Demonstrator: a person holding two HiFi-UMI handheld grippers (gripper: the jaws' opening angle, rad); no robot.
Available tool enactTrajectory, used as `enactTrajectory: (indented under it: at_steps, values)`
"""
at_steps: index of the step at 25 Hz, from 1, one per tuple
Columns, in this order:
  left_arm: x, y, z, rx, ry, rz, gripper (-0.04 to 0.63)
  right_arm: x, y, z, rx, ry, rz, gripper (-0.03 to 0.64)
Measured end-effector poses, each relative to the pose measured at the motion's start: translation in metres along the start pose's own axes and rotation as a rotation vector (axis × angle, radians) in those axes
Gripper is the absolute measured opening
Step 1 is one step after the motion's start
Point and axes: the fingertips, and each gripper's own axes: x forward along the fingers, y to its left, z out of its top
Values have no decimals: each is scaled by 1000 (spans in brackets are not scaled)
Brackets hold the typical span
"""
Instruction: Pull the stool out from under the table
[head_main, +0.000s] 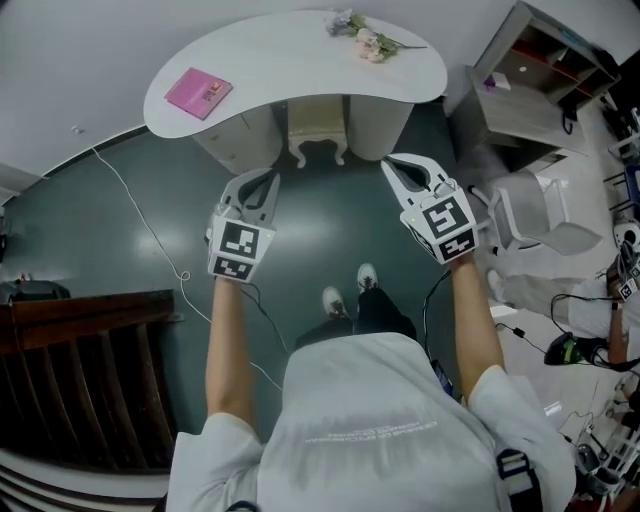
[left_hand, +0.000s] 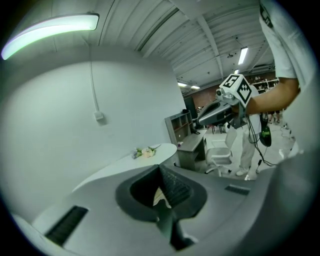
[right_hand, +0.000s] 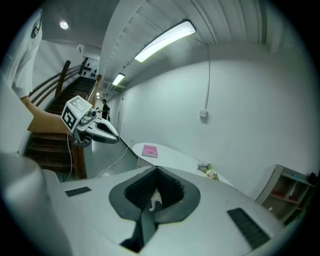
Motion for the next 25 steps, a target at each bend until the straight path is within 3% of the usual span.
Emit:
enactTrajectory:
  at_steps: [4, 9, 22, 24, 25]
  values:
    - [33, 16, -19, -15, 15, -19, 11, 37, -22, -14, -5, 16, -24, 8]
    - [97, 41, -72, -59, 46, -12, 11, 107, -47, -58, 36, 11, 2, 8]
    - [300, 56, -252, -140, 76, -59, 11, 289, -102, -261, 51, 71, 34, 8]
    - [325, 54, -282, -152, 78, -66, 11, 314, -104, -292, 60, 79, 46, 25]
    - [337, 54, -297, -164, 75, -65, 11, 327, -104, -308, 66, 84, 57, 75]
